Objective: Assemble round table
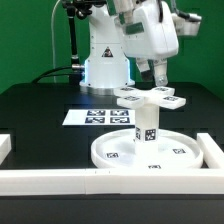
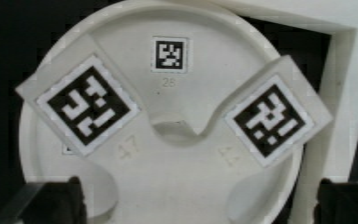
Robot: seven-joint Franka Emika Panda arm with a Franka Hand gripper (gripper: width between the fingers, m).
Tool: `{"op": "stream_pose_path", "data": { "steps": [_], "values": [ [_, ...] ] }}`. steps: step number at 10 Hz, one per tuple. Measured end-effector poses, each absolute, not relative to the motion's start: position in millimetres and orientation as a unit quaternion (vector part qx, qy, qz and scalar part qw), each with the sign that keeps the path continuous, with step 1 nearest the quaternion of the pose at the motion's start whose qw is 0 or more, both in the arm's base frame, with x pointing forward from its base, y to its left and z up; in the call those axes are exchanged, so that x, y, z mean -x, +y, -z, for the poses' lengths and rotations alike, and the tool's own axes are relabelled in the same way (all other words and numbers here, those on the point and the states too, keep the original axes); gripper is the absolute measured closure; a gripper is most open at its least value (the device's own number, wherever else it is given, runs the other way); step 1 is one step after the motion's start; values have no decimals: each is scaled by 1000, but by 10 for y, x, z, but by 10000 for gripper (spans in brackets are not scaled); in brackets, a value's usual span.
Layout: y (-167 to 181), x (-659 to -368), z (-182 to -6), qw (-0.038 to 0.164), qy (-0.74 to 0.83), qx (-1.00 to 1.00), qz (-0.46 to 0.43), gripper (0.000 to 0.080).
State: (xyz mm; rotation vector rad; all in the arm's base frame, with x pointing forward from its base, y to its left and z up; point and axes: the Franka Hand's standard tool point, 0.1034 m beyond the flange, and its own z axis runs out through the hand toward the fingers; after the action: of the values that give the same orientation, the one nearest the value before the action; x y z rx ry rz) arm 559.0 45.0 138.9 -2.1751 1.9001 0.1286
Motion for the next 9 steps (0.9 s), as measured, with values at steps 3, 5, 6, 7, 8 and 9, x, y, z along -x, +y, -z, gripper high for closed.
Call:
{"op": "stream_pose_path", "data": {
  "steps": [3,5,6,7,8,9],
  "values": [
    [461,-5584,-1373,124,635,761,-42,150],
    [516,-5575,-1371,119,502,856,-27,150],
    [547,-5574,-1375,120,438,890,-24,150],
    [584,-5580,-1390,122,381,916,-29,150],
    [599,-5606,-1417,123,337,933,-28,150],
    [593,-5606,-1413,123,313,941,-24,150]
  ]
}}
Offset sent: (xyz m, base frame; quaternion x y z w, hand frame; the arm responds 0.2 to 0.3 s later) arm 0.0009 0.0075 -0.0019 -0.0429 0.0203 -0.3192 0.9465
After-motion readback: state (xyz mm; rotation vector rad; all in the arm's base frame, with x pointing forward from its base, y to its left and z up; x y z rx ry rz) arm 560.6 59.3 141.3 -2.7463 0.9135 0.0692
